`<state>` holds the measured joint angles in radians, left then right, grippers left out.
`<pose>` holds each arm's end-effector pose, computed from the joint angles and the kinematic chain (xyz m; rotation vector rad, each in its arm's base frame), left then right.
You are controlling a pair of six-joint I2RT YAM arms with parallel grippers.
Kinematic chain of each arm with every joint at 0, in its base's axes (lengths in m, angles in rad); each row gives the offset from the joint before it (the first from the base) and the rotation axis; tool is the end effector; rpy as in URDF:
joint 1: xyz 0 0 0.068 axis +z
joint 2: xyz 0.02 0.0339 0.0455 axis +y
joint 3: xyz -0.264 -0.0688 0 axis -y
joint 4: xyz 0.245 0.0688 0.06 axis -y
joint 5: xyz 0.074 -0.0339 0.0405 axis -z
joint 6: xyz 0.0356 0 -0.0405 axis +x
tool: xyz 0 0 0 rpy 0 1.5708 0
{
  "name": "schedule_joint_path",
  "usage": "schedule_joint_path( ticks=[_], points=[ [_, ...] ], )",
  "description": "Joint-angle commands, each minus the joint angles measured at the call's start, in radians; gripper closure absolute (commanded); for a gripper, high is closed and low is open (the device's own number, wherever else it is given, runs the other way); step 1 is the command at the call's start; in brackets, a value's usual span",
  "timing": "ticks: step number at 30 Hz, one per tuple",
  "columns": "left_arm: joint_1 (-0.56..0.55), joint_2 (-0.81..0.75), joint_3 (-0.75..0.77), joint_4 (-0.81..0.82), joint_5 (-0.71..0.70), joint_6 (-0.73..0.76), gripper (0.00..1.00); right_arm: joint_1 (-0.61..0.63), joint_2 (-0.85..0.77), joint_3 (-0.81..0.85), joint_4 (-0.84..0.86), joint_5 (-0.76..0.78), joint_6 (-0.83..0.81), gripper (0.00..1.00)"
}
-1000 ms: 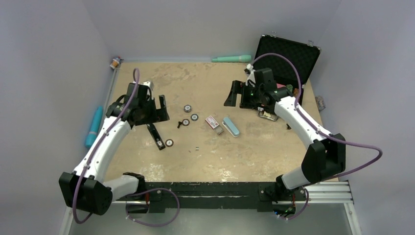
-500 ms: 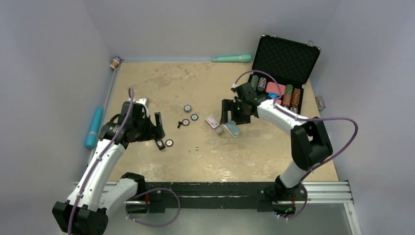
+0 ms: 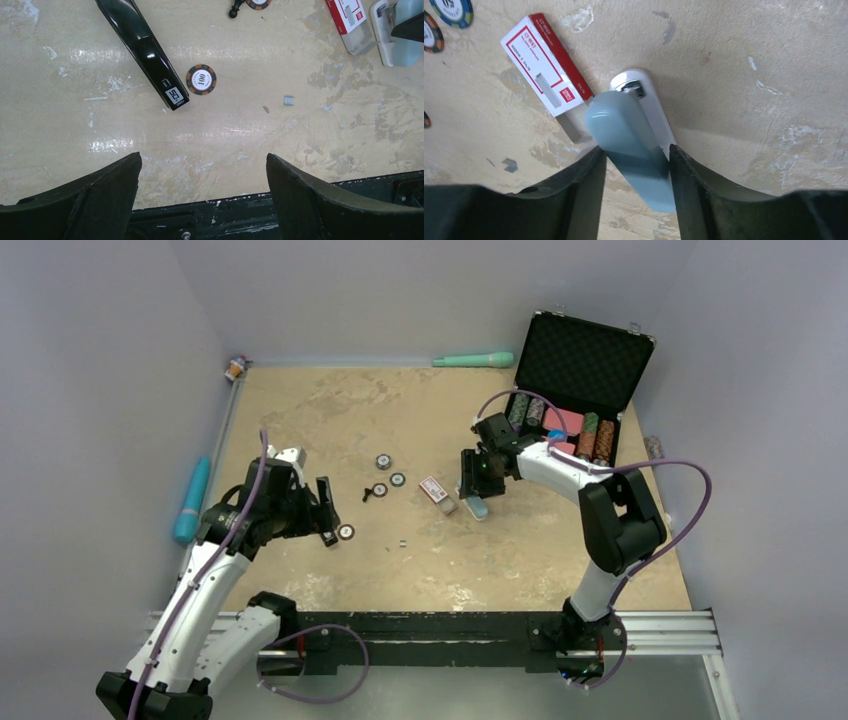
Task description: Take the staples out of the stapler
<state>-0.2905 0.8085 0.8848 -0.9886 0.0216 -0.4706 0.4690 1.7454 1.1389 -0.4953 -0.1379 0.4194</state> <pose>0.1382 -0.0421 0.2963 -0.2170 2.5069 -0.3446 0.3107 0.1629 0.1857 -0.1132 2.7392 0.4523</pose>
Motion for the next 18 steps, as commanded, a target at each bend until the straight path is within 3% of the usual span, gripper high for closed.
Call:
schedule_joint_path(
  ticks=[1,3,10,18],
  points=[
    [-0.007,0.018,0.006,0.009,-0.012,-0.004,0.03,-0.002,-0.027,-0.008,0.042,0.031,0.002,0.60],
    [-0.011,0.021,0.007,0.007,-0.013,-0.003,0.03,-0.002,-0.034,-0.015,0.043,0.031,0.002,0.73],
    [-0.019,0.028,0.011,0.006,-0.015,-0.002,0.04,-0.001,-0.084,-0.007,0.014,0.044,-0.006,1.00],
    [-0.025,0.047,0.004,0.028,0.045,0.018,0.04,-0.001,-0.204,0.038,-0.035,0.000,-0.005,1.00]
  ],
)
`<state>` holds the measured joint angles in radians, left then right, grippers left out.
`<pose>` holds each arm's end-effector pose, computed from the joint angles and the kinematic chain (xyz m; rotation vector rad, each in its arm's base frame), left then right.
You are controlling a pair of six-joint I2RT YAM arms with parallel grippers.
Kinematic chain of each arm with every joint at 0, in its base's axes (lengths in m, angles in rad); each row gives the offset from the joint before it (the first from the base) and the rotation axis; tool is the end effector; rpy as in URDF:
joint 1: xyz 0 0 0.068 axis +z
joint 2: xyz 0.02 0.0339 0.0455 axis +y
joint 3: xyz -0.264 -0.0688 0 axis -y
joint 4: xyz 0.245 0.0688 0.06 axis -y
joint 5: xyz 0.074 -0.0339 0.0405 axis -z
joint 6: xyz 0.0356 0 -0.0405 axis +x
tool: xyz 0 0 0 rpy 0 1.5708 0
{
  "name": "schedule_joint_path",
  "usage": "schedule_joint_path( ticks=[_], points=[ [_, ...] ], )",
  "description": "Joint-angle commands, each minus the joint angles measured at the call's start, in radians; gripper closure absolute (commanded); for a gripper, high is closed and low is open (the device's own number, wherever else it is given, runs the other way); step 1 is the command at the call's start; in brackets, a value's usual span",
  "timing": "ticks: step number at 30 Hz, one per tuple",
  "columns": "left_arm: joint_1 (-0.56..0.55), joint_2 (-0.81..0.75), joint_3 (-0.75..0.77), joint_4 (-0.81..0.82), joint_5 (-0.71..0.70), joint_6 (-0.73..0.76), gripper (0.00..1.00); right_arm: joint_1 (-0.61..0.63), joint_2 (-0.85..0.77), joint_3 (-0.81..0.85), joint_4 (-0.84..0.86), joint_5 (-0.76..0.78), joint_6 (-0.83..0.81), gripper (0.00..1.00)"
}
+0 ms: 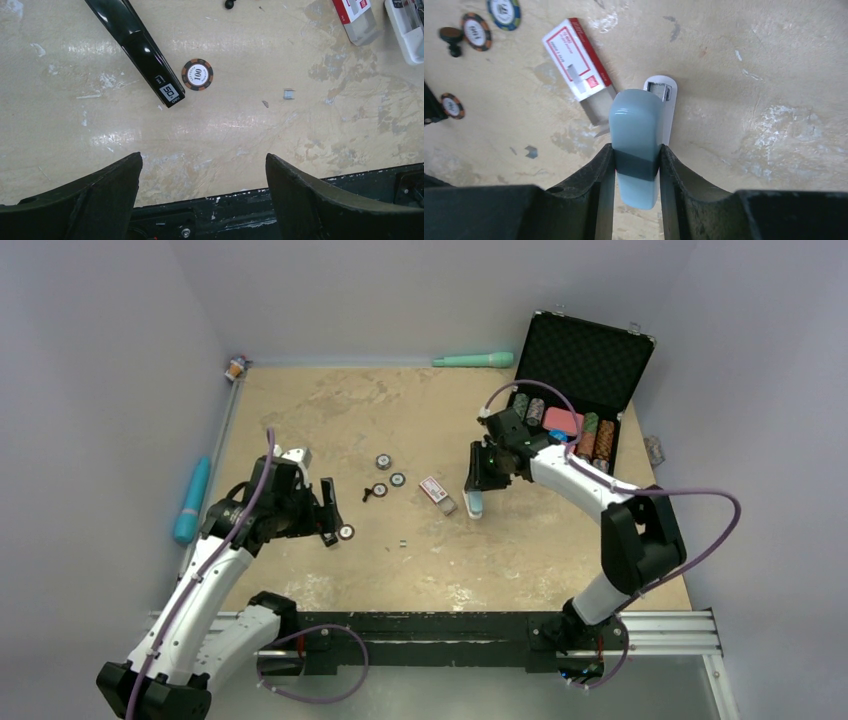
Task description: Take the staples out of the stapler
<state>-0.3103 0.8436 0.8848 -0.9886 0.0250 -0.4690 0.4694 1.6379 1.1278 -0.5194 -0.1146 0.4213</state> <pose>0.1433 -0.0469 0.2918 -0.1921 2.5457 -0.3420 0.2989 0.1561 0.2159 -0.1065 2.6630 0.4564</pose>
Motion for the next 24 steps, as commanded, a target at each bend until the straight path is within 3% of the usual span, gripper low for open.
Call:
schedule_joint_path(
  ticks=[1,13,24],
  points=[
    [-0.007,0.014,0.003,0.030,0.048,0.018,0.04,-0.001,-0.114,0.045,-0.007,-0.039,-0.001,1.00],
    [-0.009,0.000,0.004,0.038,0.043,0.029,0.04,0.039,-0.319,0.014,0.032,-0.154,0.106,1.00],
    [-0.009,-0.043,-0.001,0.057,0.090,0.048,0.04,0.043,-0.388,0.036,0.040,-0.213,0.161,1.00]
  ],
)
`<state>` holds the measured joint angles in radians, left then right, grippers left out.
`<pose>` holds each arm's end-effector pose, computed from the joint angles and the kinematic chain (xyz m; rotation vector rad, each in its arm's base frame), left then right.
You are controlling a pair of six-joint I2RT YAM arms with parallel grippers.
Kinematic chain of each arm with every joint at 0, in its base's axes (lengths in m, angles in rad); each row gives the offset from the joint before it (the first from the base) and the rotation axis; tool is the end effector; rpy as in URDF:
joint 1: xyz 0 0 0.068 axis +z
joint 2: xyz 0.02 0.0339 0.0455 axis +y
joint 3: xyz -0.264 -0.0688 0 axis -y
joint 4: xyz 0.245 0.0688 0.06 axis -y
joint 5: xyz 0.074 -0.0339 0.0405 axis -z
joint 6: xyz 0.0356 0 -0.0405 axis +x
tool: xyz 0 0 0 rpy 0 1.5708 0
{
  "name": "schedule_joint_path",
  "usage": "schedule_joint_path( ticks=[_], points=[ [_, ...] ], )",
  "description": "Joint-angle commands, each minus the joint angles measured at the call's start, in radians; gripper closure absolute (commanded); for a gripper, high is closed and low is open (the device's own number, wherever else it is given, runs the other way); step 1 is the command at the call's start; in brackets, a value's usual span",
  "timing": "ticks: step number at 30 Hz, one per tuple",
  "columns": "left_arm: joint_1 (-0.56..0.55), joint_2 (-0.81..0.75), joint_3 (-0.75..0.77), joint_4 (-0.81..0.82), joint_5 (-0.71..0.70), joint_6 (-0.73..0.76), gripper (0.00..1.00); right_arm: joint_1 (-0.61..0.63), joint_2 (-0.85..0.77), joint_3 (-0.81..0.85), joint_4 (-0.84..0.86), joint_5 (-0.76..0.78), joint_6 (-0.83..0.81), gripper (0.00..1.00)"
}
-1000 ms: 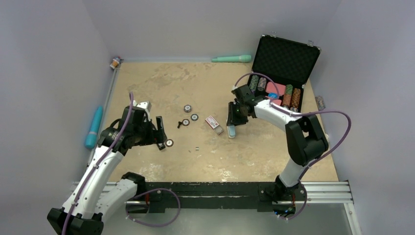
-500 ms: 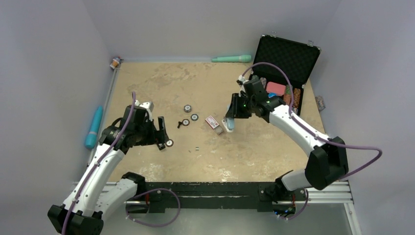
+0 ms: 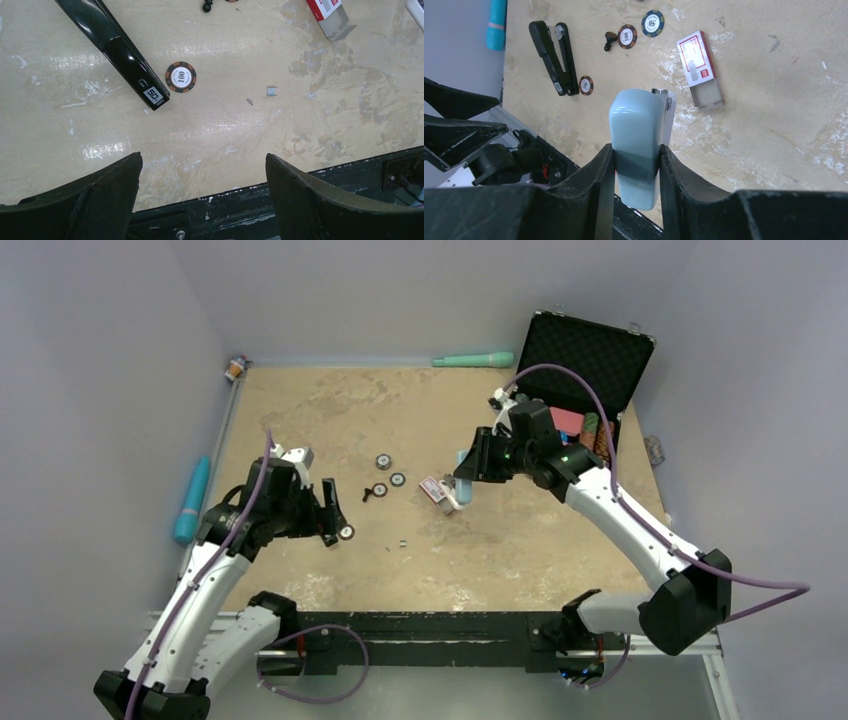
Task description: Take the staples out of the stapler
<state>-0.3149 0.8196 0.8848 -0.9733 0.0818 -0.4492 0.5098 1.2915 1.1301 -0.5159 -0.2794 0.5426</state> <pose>0.1396 -0.0485 0.2960 -0.1339 2.5208 -0.4196 0.2422 0.1467 0.3193 -0.1204 2.3648 0.8557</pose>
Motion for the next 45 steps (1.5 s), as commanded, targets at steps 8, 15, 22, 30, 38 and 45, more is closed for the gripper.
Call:
schedule_joint_path(
  ticks=[8,15,22,30,38,45],
  points=[
    [-0.004,-0.022,-0.014,0.088,0.101,0.072,0.00,0.003,-0.156,-0.078,0.227,-0.160,0.192,1.00],
    [0.006,-0.056,-0.040,0.342,0.375,-0.078,0.00,0.001,-0.136,-0.096,0.432,-0.276,0.318,1.00],
    [0.035,-0.034,-0.086,0.861,0.575,-0.521,0.07,0.002,-0.099,-0.002,0.564,-0.319,0.423,1.00],
    [0.054,0.130,-0.224,1.745,0.587,-1.020,0.15,0.001,-0.138,0.011,0.765,-0.358,0.591,1.00],
    [0.049,0.334,-0.183,2.154,0.593,-1.192,0.20,0.001,-0.150,0.029,0.796,-0.333,0.641,1.00],
    [0.035,0.333,-0.162,2.145,0.608,-1.168,0.21,0.002,-0.134,0.044,0.818,-0.291,0.694,1.00]
  ],
)
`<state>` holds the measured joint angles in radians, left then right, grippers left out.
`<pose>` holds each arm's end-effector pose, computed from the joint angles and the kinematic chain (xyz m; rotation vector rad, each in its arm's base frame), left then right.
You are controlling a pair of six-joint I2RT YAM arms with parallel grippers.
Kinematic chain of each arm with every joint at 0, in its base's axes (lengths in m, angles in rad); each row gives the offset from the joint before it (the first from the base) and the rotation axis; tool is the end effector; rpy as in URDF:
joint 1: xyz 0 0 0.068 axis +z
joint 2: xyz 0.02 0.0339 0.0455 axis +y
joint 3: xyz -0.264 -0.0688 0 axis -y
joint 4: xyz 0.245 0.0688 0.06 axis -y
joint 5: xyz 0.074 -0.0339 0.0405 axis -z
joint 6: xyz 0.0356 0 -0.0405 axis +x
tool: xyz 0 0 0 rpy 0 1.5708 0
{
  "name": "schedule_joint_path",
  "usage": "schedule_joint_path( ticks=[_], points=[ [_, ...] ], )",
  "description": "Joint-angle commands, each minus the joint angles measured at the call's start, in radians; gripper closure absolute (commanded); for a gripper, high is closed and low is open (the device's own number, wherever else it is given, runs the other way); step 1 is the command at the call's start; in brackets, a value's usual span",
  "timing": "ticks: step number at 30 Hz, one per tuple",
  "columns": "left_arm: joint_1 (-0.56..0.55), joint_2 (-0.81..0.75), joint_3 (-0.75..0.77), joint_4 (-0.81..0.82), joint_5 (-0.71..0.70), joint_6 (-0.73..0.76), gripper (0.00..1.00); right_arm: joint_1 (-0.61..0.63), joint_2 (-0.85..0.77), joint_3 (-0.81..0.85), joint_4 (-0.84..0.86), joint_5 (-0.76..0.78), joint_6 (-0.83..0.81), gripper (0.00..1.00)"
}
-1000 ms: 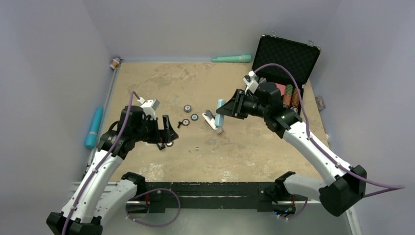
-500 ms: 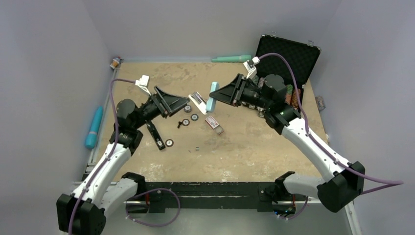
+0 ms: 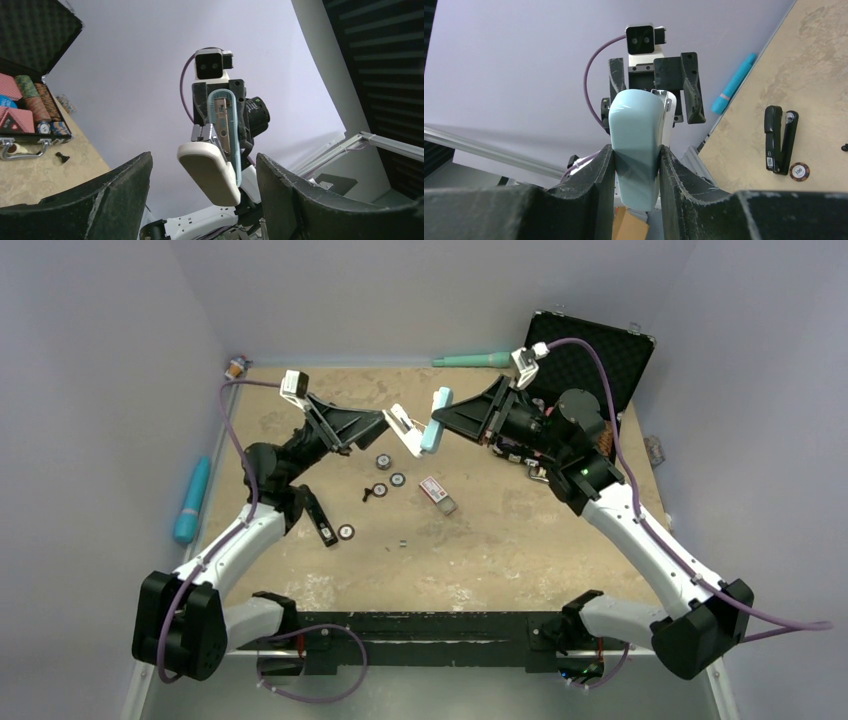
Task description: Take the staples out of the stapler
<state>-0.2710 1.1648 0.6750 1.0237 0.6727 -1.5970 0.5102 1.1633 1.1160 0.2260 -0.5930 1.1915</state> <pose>0.2328 -0.0877 0.3456 -0.1600 1.4079 -1.9538 0.2214 0.1467 0.4226 -0.0168 1.6968 1.7551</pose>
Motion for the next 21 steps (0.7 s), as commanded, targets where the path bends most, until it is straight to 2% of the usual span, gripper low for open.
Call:
schedule_joint_path(
  ticks=[1,13,21],
  points=[
    [-0.013,-0.009,0.051,0.150,0.018,-0.019,0.22,0.001,0.004,0.065,0.074,0.021,0.044,1.00],
    [-0.079,0.010,0.089,0.067,0.008,0.052,0.30,0.010,0.060,0.106,0.093,-0.001,0.053,1.00],
    [-0.086,0.036,0.121,0.056,0.011,0.058,0.44,0.014,0.071,0.101,0.092,-0.013,0.041,1.00]
  ],
)
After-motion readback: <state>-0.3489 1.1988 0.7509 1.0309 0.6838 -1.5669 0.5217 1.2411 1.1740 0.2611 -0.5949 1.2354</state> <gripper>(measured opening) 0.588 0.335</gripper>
